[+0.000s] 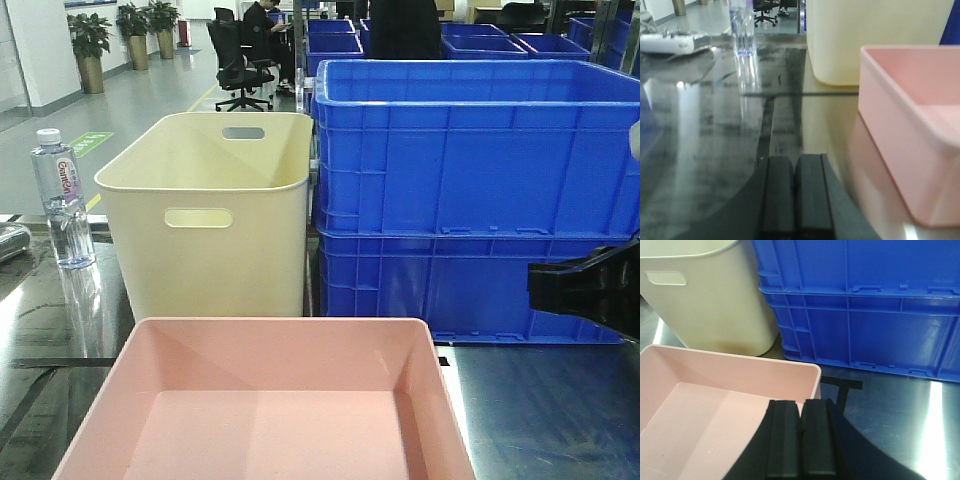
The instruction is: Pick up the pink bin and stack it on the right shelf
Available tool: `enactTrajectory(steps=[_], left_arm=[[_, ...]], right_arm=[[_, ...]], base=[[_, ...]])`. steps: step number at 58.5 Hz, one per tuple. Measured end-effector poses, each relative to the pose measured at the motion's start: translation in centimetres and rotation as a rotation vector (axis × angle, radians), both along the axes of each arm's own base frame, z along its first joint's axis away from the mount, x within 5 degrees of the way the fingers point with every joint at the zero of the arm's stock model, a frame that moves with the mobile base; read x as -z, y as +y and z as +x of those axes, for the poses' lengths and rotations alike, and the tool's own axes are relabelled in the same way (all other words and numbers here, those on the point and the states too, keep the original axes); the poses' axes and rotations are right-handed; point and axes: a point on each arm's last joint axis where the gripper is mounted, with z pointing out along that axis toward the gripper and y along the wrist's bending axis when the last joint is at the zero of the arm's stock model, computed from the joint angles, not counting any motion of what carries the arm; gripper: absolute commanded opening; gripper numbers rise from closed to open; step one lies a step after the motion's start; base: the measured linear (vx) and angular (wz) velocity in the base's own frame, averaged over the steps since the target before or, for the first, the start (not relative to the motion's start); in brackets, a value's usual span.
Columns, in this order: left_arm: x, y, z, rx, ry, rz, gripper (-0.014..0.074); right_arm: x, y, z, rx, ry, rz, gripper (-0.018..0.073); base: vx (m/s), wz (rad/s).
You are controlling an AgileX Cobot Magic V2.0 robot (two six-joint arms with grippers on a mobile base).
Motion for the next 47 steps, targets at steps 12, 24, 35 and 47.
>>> enactTrajectory(steps=[12, 24, 35, 47], left_arm=[[5.2, 0.0, -0.2, -0.018, 0.051, -0.075, -0.0008], [6.2, 0.0, -0.2, -0.022, 0.109, -0.080, -0.0008], [6.2, 0.0, -0.2, -0.022, 0.110, -0.082, -0.0008], [6.2, 0.0, -0.2, -0.023, 0.112, -0.082, -0.0008]], right_arm=[[0.0, 0.0, 0.0, 0.000, 0.002, 0.000, -0.0013], [0.0, 0.0, 0.0, 0.000, 0.002, 0.000, -0.0013], [0.0, 0.0, 0.0, 0.000, 0.002, 0.000, -0.0011], [0.0, 0.0, 0.0, 0.000, 0.003, 0.001, -0.0011]], base=[[0.00, 0.00], [0.00, 0.00], [0.00, 0.00], [0.00, 0.00]])
